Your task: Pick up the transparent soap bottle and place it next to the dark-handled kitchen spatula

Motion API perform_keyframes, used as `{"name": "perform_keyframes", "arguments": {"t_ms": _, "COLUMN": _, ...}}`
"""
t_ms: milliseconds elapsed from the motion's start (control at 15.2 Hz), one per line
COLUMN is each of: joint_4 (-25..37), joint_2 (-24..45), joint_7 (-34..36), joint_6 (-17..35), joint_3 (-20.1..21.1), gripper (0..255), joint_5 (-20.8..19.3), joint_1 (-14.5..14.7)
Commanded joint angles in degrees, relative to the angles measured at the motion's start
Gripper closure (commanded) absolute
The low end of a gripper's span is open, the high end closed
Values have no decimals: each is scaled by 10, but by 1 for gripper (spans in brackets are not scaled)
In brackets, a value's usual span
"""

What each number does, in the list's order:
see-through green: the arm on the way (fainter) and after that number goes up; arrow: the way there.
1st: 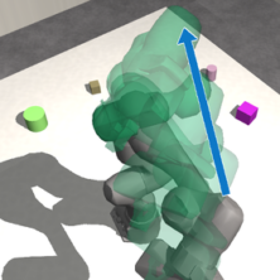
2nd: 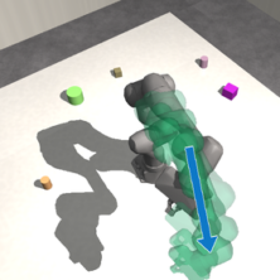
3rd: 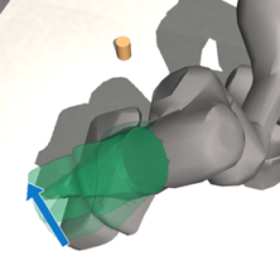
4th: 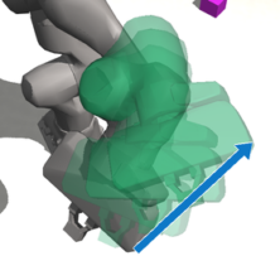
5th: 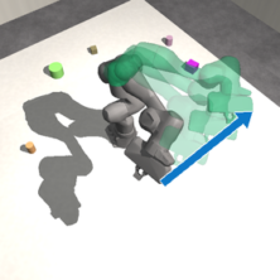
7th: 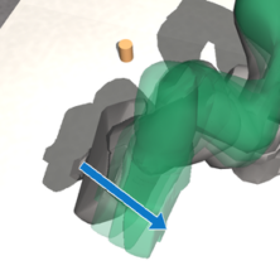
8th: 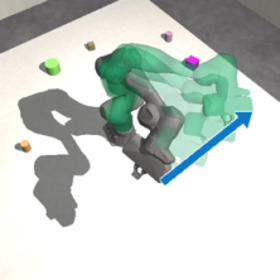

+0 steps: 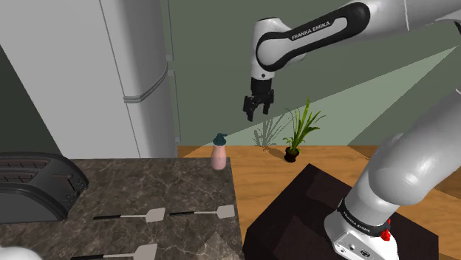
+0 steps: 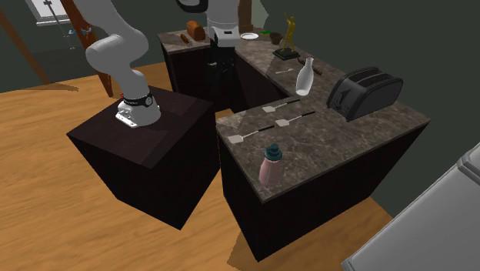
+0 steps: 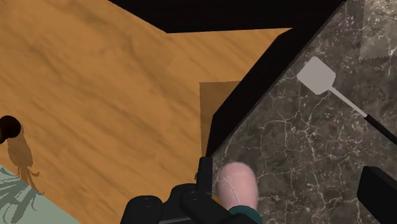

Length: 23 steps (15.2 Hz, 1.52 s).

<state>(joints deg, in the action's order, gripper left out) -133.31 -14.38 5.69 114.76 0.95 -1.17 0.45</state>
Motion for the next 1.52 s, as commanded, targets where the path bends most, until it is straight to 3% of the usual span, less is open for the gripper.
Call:
{"name": "perform_keyframes", "arguments": {"t_ms": 0, "joint_4": 20, "joint_2": 49, "joint_7": -2, "joint_6": 27, "joint_3": -2, "gripper": 0, "joint_5": -1, "joint_1": -2}}
{"name": "perform_keyframes", "arguments": {"t_ms": 660, "joint_4": 170, "joint_2": 277, "joint_7": 0, "joint_6": 100, "joint_3": -5, "gripper": 0, "joint_5": -3, "joint_1": -5}}
{"name": "perform_keyframes", "arguments": {"t_ms": 1254, "joint_4": 373, "joint_2": 487, "joint_7": 0, "joint_6": 101, "joint_3": -7, "gripper": 0, "joint_5": -2, "joint_1": -6}}
{"name": "perform_keyframes", "arguments": {"t_ms": 1452, "joint_4": 381, "joint_2": 505, "joint_7": 0, "joint_6": 111, "joint_3": -7, "gripper": 0, "joint_5": -2, "joint_1": -6}}
